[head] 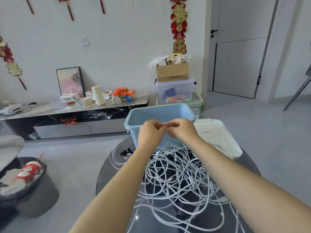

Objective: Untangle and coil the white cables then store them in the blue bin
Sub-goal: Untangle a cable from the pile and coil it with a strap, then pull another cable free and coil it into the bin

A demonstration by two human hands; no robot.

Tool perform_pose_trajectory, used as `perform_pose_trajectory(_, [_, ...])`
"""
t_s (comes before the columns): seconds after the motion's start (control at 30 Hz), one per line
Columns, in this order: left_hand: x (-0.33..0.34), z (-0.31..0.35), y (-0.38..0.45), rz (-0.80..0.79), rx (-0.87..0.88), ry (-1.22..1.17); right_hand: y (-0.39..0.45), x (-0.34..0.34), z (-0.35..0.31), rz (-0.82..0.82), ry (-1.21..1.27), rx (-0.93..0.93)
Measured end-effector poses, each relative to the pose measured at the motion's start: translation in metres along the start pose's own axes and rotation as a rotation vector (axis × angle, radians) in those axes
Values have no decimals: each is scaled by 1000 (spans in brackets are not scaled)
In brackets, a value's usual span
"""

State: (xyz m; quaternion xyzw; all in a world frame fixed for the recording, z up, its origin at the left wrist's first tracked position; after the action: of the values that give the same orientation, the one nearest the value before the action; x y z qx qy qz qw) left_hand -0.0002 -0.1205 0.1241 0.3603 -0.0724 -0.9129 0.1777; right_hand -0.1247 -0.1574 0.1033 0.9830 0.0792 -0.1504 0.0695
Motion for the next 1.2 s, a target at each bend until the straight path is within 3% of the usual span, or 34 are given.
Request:
perform_pose_trajectory(0.33, [20, -58, -86, -69, -146, -38, -78, 34, 54, -74, 40, 99])
perform_pose_trajectory(0.63, [39, -94, -91, -108, -210, -59, -74, 55, 74, -175, -357, 112])
perform_pose_trajectory(0.87, [21, -61, -74, -22, 86, 15, -71, 12, 36, 9, -224, -122])
perform_pose_trajectory(1.03, [17, -57, -65, -66, 41, -128, -70, -15, 23, 122, -14, -187])
perform_pose_trajectory(1.2, [20, -55, -61, -110, 29, -201, -63, -31, 22, 169, 352, -154])
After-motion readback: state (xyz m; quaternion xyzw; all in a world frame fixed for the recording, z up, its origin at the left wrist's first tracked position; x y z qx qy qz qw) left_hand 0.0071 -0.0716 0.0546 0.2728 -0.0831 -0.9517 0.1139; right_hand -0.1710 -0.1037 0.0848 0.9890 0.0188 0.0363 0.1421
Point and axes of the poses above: each hand's wrist, its own y-axis towards the middle knuckle, its own x-axis out of the palm, z = x × y, the point moved 10 cm from there along y, towards the middle knuckle, and after that the axes turned 2 degrees about y, right-handed, at the moved point
